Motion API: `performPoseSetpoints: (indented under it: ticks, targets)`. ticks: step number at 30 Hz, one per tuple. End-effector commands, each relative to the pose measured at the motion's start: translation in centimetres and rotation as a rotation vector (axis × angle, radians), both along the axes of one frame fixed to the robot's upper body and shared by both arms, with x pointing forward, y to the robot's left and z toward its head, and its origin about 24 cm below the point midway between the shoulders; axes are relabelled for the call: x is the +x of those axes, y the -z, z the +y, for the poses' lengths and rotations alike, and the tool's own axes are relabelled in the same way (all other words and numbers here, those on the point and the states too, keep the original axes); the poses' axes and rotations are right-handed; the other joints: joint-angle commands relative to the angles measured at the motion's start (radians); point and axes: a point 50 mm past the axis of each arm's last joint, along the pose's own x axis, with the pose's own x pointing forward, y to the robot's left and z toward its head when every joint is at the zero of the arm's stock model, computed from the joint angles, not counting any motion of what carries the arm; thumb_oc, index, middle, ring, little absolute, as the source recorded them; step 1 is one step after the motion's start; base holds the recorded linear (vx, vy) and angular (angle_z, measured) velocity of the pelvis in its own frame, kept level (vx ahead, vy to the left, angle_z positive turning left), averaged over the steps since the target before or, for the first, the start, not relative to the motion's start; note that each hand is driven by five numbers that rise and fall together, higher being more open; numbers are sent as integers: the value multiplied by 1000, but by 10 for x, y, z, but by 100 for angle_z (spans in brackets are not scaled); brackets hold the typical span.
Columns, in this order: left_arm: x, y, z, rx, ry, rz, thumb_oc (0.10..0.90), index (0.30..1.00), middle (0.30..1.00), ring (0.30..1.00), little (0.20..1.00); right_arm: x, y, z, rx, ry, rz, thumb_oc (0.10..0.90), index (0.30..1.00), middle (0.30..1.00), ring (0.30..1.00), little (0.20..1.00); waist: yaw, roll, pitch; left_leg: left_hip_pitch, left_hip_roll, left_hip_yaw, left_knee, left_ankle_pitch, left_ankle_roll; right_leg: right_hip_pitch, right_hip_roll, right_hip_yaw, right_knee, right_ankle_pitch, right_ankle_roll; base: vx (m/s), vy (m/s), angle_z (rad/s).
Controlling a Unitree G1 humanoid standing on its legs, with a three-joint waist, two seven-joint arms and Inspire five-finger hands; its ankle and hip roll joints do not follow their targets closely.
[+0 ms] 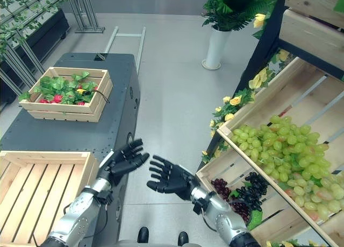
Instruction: Pick up the fruits from the basket on one side to the basket on the other side
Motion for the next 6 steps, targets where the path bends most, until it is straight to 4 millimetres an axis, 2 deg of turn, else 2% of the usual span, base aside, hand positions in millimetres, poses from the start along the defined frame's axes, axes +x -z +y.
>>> performPoseSetpoints:
  ticks: [1, 3, 4, 6]
  targets:
    - [21, -8, -13, -35, 106, -69, 800, 900, 900, 900, 900, 18, -23, 10, -1, -5, -220, 800, 900, 900, 900, 900, -1, -6, -82, -1, -51, -4, 2, -64, 22, -9, -5, -42, 13, 13, 2, 0, 0, 0]
    - [14, 10, -11, 13, 110, -3, 800, 900, 900, 900, 900, 12, -6, 2, -39, 27, -144, 800, 900, 900, 900, 900, -4, -3, -82, 1, -52, -3, 2, -65, 22, -8, -6, -43, 14, 11, 3, 0, 0, 0]
    - [7, 26, -8, 46, 119, 67, 800, 900, 900, 900, 900, 5, 11, -5, -107, 60, -70, 800, 900, 900, 900, 900, -8, -1, -82, 3, -52, -1, 2, -65, 22, -7, -6, -42, 15, 10, 4, 0, 0, 0]
    - [1, 38, -6, 95, 119, 129, 800, 900, 900, 900, 900, -4, 26, -8, -142, 71, 15, 800, 900, 900, 900, 900, -10, 1, -81, 4, -52, 2, 2, -66, 23, -7, -6, -42, 15, 9, 4, -15, 9, 4]
